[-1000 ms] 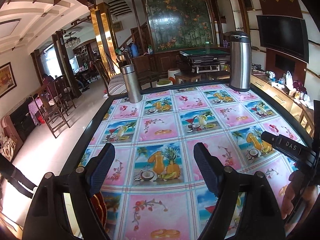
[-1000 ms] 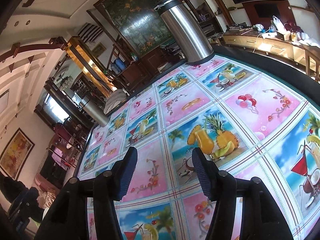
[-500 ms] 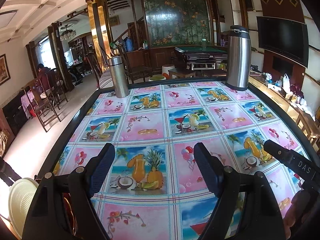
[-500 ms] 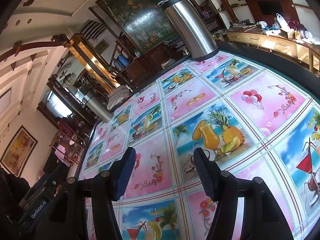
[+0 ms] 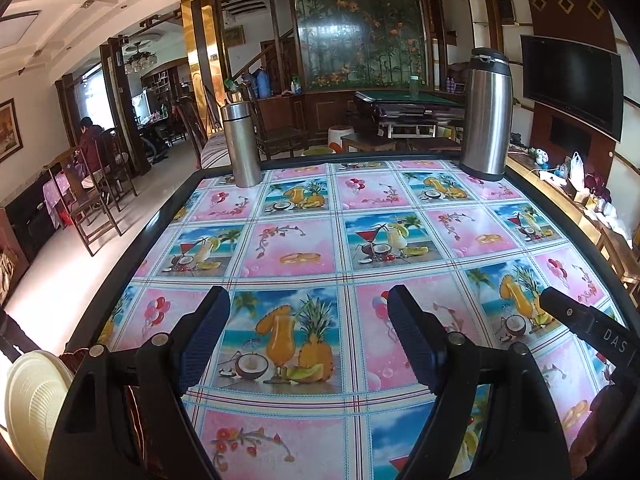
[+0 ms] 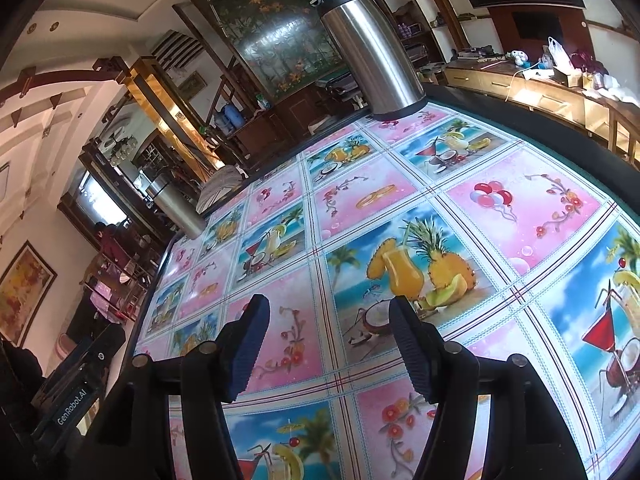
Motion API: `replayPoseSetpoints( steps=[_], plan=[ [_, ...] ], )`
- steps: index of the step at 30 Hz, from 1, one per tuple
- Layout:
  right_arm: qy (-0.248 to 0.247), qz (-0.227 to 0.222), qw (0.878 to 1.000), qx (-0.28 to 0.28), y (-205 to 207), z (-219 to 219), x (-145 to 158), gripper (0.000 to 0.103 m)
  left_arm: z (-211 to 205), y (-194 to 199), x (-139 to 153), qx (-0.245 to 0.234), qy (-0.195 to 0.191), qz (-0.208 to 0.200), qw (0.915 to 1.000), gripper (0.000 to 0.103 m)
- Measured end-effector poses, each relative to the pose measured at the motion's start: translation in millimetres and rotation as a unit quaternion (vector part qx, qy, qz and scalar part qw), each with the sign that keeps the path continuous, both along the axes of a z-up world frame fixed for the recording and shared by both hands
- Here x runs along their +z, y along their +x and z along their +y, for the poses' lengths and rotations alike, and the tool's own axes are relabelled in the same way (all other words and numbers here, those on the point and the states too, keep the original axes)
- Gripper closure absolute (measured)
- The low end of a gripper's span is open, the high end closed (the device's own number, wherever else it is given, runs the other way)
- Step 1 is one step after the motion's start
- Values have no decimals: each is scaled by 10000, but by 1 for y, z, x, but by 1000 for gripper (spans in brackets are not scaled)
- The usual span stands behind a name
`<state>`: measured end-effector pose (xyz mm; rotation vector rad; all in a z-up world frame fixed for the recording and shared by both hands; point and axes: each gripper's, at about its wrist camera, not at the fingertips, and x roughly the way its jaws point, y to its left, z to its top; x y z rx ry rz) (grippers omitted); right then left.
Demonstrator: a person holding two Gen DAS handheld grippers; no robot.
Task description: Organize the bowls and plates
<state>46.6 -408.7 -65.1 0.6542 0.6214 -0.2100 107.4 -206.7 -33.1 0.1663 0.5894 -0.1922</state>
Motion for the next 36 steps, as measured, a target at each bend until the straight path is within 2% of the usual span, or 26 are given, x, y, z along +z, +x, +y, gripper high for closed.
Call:
replayPoseSetpoints(
  steps=[26, 36],
  plan=[
    [-52, 54, 10000, -33, 0, -1, -2, 37, 6, 1, 0, 74, -76, -97, 9999, 21],
    [-51, 97, 9999, -33, 1, -1, -2, 37, 4, 5, -6, 98, -31, 37, 9999, 21]
  ],
)
